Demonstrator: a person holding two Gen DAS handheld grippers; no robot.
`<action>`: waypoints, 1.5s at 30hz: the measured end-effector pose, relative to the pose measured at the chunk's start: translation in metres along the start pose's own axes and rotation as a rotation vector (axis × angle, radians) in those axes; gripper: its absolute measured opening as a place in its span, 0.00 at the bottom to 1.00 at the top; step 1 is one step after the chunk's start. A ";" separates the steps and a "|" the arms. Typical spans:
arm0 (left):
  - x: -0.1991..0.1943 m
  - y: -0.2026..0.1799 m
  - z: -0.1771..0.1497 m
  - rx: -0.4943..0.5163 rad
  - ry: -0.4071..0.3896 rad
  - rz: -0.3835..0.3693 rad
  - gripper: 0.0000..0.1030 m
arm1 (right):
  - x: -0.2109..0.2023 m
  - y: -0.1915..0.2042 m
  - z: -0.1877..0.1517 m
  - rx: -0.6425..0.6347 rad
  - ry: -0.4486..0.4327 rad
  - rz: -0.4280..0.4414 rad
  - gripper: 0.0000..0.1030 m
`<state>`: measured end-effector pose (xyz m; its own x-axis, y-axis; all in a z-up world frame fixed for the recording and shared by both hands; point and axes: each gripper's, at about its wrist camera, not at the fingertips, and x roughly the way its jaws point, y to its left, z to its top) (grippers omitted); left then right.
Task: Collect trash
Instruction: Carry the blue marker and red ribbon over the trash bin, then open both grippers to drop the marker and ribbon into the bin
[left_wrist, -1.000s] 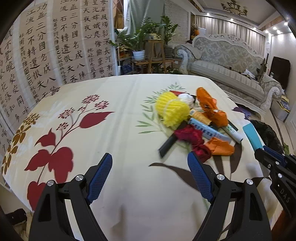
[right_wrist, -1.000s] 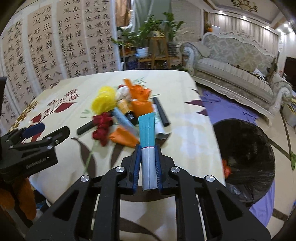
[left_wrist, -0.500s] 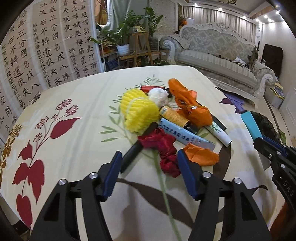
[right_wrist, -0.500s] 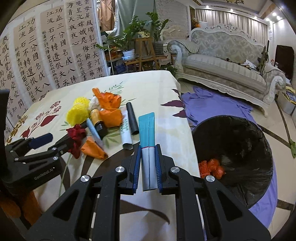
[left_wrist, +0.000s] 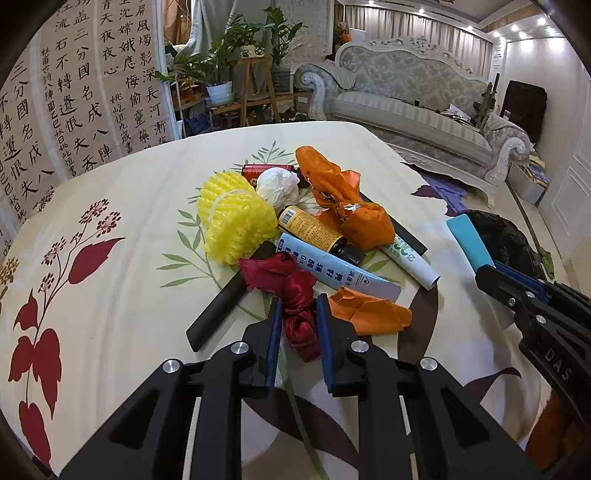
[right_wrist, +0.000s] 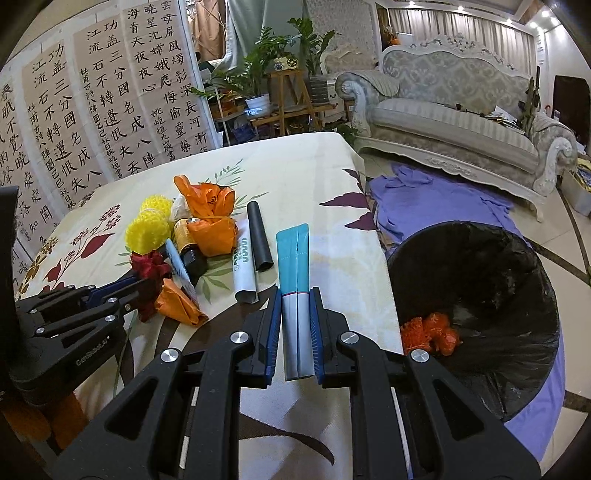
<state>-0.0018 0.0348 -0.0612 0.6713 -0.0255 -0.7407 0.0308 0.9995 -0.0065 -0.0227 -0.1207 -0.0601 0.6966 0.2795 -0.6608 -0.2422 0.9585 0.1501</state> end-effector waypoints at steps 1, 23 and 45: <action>-0.002 0.000 0.000 -0.002 -0.003 0.000 0.19 | 0.000 0.000 0.000 0.001 0.001 0.001 0.15; -0.031 -0.052 0.030 0.086 -0.135 -0.153 0.18 | -0.033 -0.053 0.009 0.075 -0.069 -0.164 0.15; 0.024 -0.167 0.060 0.249 -0.129 -0.253 0.18 | -0.029 -0.143 0.014 0.173 -0.102 -0.361 0.15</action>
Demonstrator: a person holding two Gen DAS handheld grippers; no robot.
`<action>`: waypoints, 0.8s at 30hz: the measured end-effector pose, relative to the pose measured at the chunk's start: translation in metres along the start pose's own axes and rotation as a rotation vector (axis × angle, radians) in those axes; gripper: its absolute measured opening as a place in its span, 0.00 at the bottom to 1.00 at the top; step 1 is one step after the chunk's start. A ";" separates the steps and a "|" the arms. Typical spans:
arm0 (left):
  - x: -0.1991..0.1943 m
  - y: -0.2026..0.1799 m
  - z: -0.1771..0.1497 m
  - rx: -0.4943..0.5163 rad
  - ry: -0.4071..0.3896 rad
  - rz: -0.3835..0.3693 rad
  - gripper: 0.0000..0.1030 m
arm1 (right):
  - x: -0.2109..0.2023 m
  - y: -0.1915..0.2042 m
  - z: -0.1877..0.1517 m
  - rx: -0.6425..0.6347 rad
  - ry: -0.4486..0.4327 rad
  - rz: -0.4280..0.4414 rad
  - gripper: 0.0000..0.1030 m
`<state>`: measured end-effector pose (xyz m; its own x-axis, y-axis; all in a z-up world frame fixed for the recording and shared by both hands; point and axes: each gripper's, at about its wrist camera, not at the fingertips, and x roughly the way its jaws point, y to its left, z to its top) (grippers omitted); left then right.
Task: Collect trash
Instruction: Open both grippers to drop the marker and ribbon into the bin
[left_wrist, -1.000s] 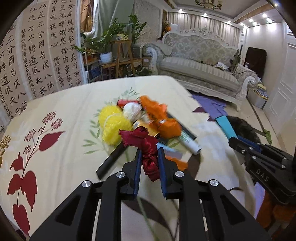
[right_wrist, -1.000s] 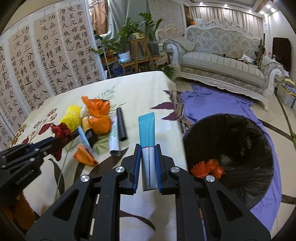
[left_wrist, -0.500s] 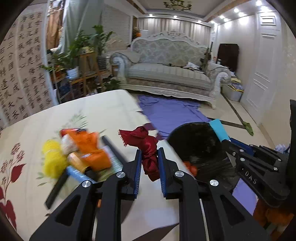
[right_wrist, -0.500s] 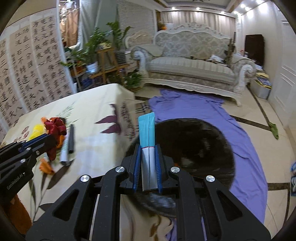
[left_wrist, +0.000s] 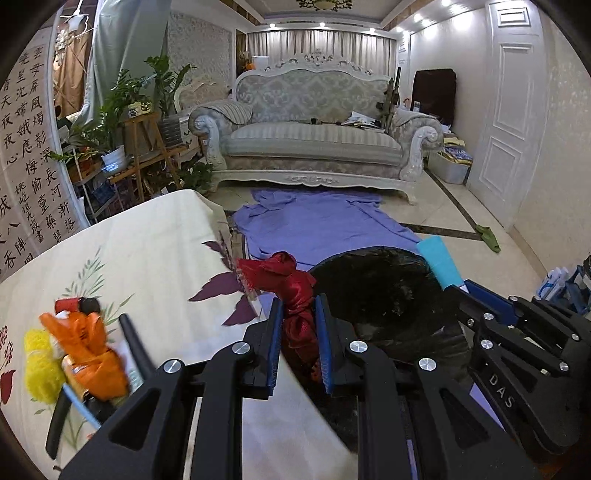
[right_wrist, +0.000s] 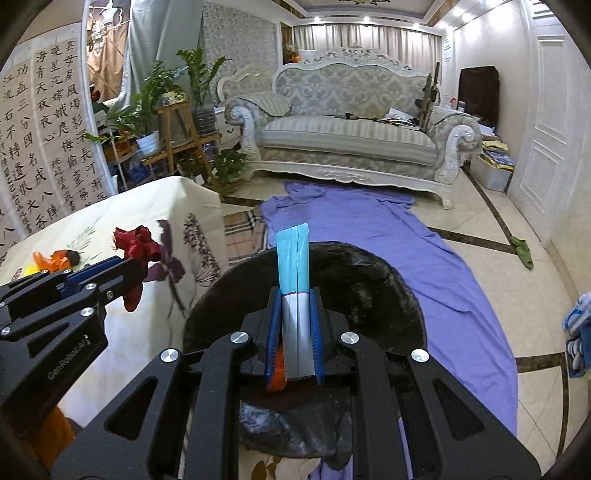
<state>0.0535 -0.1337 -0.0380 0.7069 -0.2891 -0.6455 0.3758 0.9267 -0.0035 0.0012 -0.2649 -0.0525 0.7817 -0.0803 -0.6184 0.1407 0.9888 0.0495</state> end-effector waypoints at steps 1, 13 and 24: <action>0.004 -0.002 0.001 0.004 0.005 0.001 0.18 | 0.003 -0.003 0.000 0.005 0.001 -0.001 0.15; 0.026 -0.017 0.007 0.035 0.029 -0.005 0.19 | 0.023 -0.025 0.004 0.042 0.014 -0.018 0.16; 0.029 -0.013 0.007 0.022 0.029 0.025 0.49 | 0.025 -0.038 0.002 0.097 0.016 -0.030 0.35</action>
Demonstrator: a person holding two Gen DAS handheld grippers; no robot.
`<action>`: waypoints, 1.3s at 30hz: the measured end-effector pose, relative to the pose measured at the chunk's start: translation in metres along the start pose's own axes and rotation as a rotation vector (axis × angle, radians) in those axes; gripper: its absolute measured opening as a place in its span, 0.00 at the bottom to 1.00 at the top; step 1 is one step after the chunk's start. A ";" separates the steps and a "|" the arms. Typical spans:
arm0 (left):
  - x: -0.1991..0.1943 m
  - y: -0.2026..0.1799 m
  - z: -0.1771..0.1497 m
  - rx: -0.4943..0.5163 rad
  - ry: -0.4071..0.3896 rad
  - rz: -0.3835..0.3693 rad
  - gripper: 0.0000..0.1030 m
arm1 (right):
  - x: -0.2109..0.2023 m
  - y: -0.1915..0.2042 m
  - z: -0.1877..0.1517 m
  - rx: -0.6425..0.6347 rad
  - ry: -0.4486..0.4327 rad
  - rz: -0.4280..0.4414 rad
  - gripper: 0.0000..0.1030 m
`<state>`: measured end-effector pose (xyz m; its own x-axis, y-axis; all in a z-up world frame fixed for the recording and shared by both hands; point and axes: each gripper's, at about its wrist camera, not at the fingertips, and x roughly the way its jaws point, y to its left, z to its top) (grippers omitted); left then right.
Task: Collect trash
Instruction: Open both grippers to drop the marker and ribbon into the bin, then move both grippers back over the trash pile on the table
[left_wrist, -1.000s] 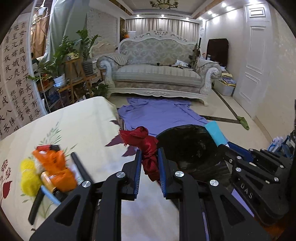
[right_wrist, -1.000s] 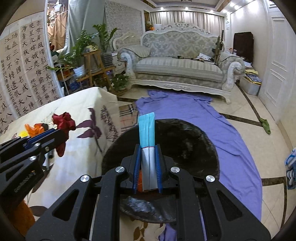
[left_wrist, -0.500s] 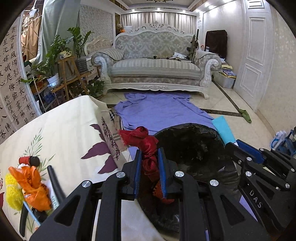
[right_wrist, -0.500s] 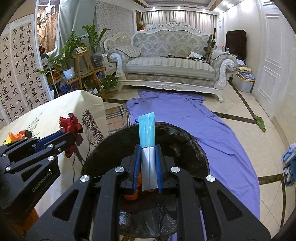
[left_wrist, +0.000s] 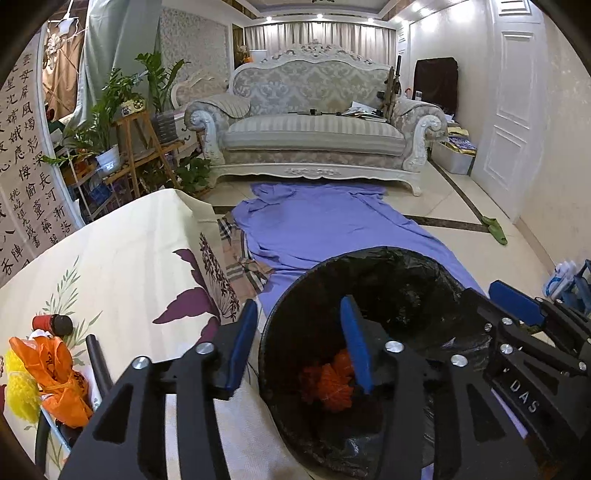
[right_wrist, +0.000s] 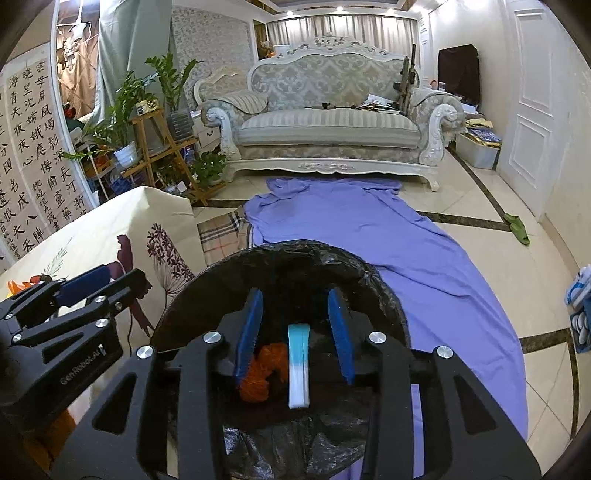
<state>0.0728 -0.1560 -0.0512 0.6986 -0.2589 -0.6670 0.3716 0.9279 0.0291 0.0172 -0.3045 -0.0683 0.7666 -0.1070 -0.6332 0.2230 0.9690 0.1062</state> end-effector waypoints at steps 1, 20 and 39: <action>-0.001 0.001 0.000 -0.001 0.000 0.002 0.50 | -0.001 -0.001 0.000 0.005 -0.001 0.000 0.35; -0.048 0.043 -0.015 -0.076 -0.015 0.062 0.65 | -0.026 0.036 -0.013 -0.049 0.005 0.063 0.43; -0.114 0.158 -0.087 -0.239 0.029 0.272 0.65 | -0.065 0.158 -0.041 -0.259 0.035 0.283 0.43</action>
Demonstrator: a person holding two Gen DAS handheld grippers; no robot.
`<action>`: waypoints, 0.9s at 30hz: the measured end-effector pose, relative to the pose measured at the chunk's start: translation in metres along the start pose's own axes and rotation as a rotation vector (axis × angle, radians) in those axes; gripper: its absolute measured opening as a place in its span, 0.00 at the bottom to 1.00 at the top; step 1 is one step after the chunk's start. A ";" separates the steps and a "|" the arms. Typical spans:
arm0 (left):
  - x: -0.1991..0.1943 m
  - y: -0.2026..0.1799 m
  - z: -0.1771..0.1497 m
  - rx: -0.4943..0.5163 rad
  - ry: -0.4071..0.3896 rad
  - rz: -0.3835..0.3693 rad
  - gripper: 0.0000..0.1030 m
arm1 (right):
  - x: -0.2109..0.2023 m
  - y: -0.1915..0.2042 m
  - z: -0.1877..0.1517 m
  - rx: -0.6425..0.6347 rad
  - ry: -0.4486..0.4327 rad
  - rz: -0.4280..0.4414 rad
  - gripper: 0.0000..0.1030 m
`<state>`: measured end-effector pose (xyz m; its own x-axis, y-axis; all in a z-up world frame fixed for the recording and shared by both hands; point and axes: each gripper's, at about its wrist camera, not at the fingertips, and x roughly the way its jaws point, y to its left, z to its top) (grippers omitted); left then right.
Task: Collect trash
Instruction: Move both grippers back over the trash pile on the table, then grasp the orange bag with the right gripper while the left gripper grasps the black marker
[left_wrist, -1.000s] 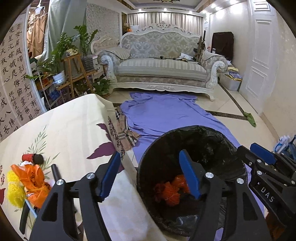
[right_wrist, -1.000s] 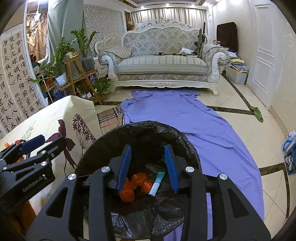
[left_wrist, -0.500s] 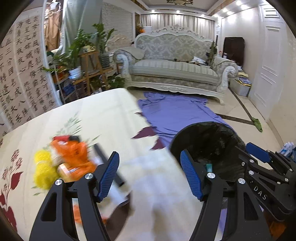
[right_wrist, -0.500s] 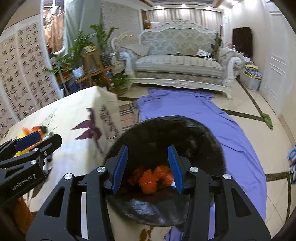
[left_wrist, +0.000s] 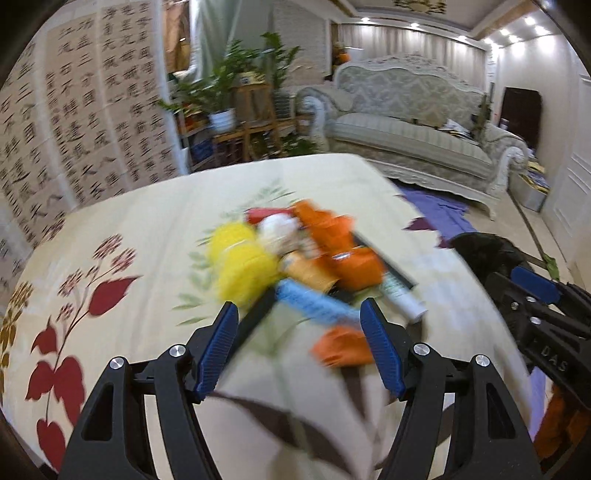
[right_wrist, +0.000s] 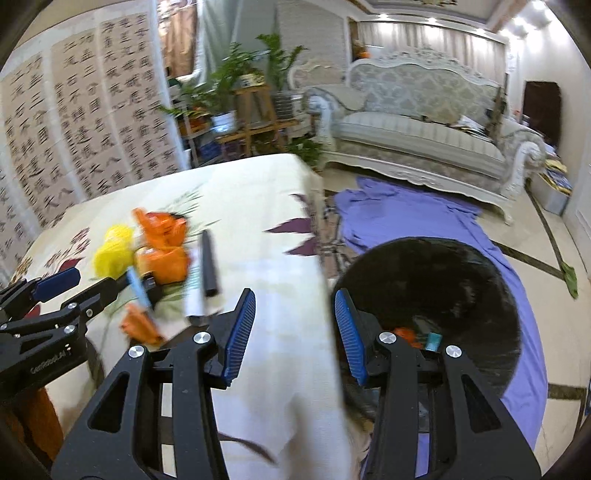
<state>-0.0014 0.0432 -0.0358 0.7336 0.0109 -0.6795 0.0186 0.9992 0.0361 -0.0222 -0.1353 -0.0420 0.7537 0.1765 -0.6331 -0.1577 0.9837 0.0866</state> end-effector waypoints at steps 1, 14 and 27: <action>0.001 0.008 -0.002 -0.014 0.007 0.015 0.65 | 0.000 0.007 -0.001 -0.011 0.003 0.009 0.43; 0.001 0.072 -0.023 -0.124 0.045 0.101 0.65 | 0.007 0.062 -0.009 -0.115 0.060 0.107 0.43; -0.001 0.093 -0.031 -0.175 0.052 0.096 0.65 | 0.021 0.103 -0.017 -0.194 0.133 0.198 0.43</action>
<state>-0.0214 0.1373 -0.0543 0.6905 0.1034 -0.7159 -0.1712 0.9850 -0.0228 -0.0338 -0.0312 -0.0597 0.6075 0.3458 -0.7151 -0.4222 0.9031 0.0780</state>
